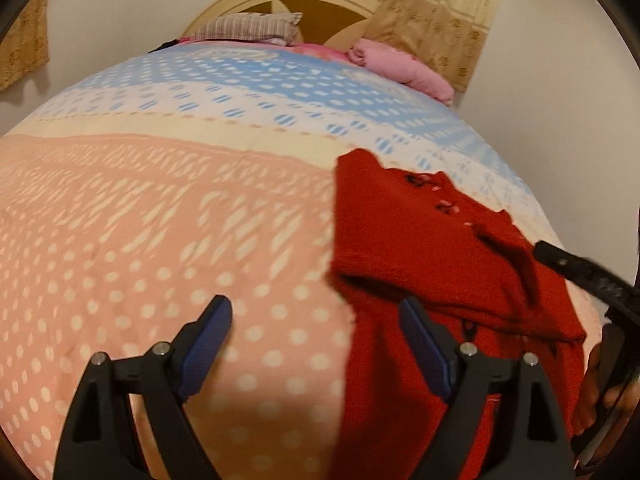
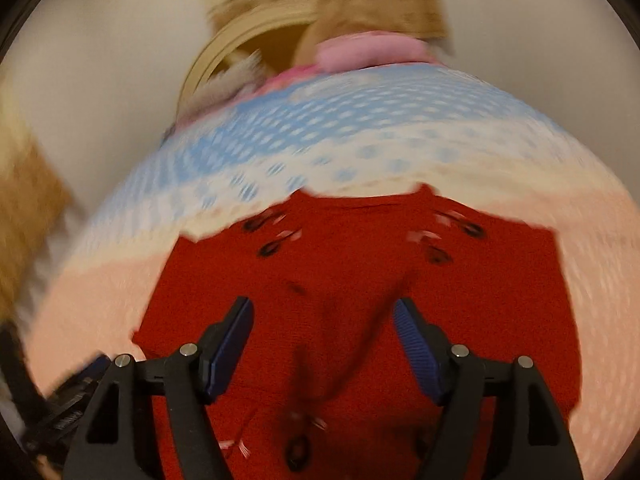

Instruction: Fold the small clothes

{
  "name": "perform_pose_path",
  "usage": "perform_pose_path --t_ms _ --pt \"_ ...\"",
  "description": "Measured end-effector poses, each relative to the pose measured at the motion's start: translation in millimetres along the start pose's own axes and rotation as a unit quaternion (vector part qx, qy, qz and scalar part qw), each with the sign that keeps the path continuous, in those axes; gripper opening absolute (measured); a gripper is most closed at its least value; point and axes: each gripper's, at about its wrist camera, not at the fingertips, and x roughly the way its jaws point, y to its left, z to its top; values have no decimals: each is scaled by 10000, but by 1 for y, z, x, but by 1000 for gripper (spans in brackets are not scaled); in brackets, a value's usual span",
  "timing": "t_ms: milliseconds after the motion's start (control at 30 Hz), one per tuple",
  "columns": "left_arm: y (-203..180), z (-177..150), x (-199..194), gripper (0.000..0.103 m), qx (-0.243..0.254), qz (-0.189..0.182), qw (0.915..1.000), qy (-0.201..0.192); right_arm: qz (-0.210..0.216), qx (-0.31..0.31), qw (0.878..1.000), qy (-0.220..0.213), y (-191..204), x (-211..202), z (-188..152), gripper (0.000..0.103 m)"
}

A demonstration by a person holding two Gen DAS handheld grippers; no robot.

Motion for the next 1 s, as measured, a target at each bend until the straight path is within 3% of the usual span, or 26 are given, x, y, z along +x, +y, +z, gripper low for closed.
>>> perform_pose_path --t_ms 100,267,300,333,367,433,567,733,833,1000 --pt "5 -3 3 88 -38 80 10000 41 -875 -1038 9907 -67 42 18 2 73" --pt "4 -5 13 88 -6 9 9998 177 -1138 -1377 9825 528 40 56 0 71" --pt "3 -5 14 88 52 13 9998 180 -1224 -1340 9813 635 32 59 -1 67" --pt "1 -5 15 88 96 16 9998 186 -1285 -1281 9807 732 24 64 -1 51" --pt "-1 -5 16 88 123 3 9997 198 -1195 -1142 9830 797 17 66 0 28" --pt "-4 -3 18 88 126 -16 9997 214 -1002 -796 9889 759 3 60 6 16" --pt "-13 4 24 88 124 -59 9997 213 -188 227 9995 59 -29 26 26 14" --pt "-26 8 32 88 134 -11 9997 224 383 997 9915 -742 -61 -17 43 13" --pt "-34 9 34 89 162 1 9996 219 570 1107 9896 -726 -68 -17 46 13" --pt "-30 15 48 89 51 588 9976 365 526 1286 9886 -577 -78 -5 34 13"
